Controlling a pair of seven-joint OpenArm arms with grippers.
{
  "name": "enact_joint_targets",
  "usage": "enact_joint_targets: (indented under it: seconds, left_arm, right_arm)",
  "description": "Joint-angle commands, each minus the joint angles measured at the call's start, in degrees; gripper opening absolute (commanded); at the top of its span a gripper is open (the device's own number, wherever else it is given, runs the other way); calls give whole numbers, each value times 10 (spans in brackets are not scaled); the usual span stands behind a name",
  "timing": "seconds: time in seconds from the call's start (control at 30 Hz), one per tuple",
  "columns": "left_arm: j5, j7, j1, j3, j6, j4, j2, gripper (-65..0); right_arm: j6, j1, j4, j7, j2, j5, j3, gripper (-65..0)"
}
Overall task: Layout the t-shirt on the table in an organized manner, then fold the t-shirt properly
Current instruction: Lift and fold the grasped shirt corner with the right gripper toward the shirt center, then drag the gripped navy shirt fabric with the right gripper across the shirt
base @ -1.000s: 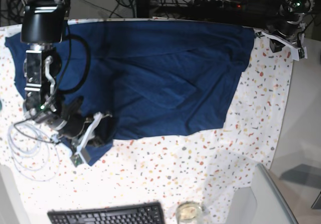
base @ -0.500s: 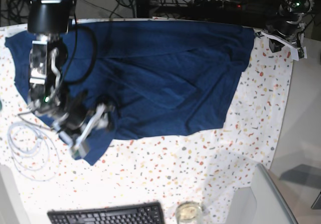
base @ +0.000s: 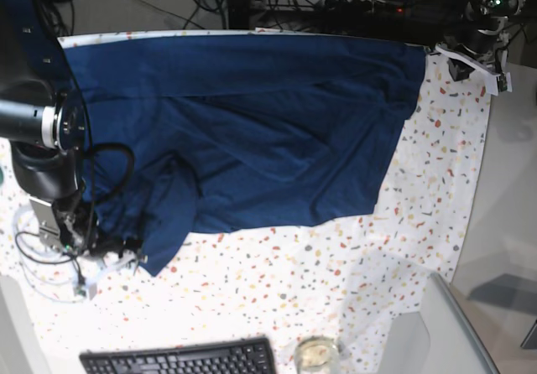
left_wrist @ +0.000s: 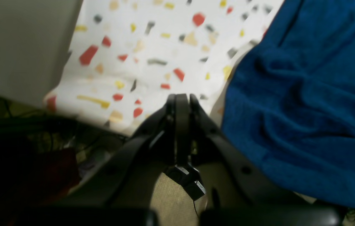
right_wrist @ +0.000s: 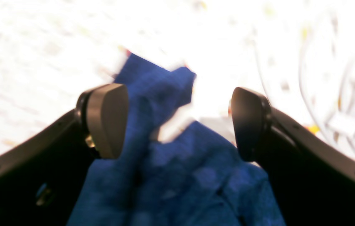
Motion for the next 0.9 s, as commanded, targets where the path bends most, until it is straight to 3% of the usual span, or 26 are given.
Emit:
enact_joint_targets:
  seconds: [0.0,0.17,0.6,0.7,0.87]
  left_arm:
    - [-7,-11,2,-3,-2,8,-6,-650]
    - [-7,-11,2,-3,-2,8,-7,-650]
    - [-7,-11,2,-3,-2,8,-7,-650]
    - [-7,-11,-1,-3,-2,8,-7,-650]
    - [-7,-11,-2,-3,-2,8,-7,-650]
  right_arm:
    - [6,25,-3,28,0,5,-18,-173]
    - [6,17,-8,52,-9,7,-83,-174]
    - [6,13,-8,75,-24,6,-85,-188]
    - [6,12,-10,75,-25,6,-85,-297]
    - [6,12,-8,78,-26,6,-84,-579]
